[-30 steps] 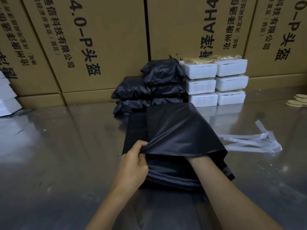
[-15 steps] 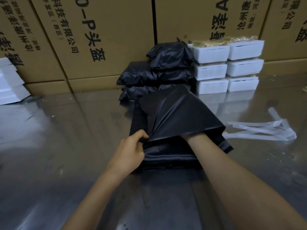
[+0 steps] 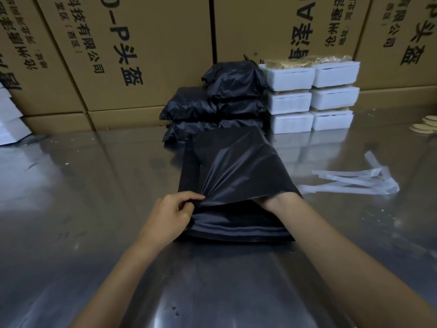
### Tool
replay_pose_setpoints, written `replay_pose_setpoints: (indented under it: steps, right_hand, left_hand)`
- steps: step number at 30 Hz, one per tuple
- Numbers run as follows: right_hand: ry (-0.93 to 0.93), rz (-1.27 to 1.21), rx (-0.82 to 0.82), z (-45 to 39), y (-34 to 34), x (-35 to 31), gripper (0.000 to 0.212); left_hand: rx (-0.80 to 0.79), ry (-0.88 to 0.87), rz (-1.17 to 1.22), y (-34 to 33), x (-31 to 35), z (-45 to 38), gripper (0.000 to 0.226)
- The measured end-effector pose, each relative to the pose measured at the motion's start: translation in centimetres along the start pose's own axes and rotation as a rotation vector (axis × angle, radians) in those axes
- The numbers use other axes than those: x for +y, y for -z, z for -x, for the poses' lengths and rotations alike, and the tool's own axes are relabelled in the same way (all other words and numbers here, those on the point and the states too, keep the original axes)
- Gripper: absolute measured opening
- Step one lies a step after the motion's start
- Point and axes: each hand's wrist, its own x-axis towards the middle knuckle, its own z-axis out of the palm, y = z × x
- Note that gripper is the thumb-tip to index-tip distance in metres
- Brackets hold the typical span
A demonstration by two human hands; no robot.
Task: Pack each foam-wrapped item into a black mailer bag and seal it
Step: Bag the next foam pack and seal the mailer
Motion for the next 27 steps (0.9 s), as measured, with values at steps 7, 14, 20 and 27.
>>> replay_pose_setpoints:
  steps: [7,14,20,27]
  right_hand:
    - [-0.107,0.435,-0.28,5.8,4.5,0.4,0.025]
    - [0.05,1.094,-0.552,9.2,5.2,-12.2,0.024]
    - [0.565,1.143,0.004,0.3,-0.3,-11.6,0.032]
    - [0.611,1.271,-0.085,-5.8,3.1,-3.7,0.126]
  left_hand:
    - [-0.362,0.109,-0.014,0.4,0.2,0.1,0.023]
    - [-0.221,-0.016,-0.21,3.9,4.8,-6.6,0.043]
    - [-0.306,0.006,0.066,-1.7,8.5,-14.0,0.128]
    - [-0.267,0.166,0.224,-7.3,1.6,-13.6,0.149]
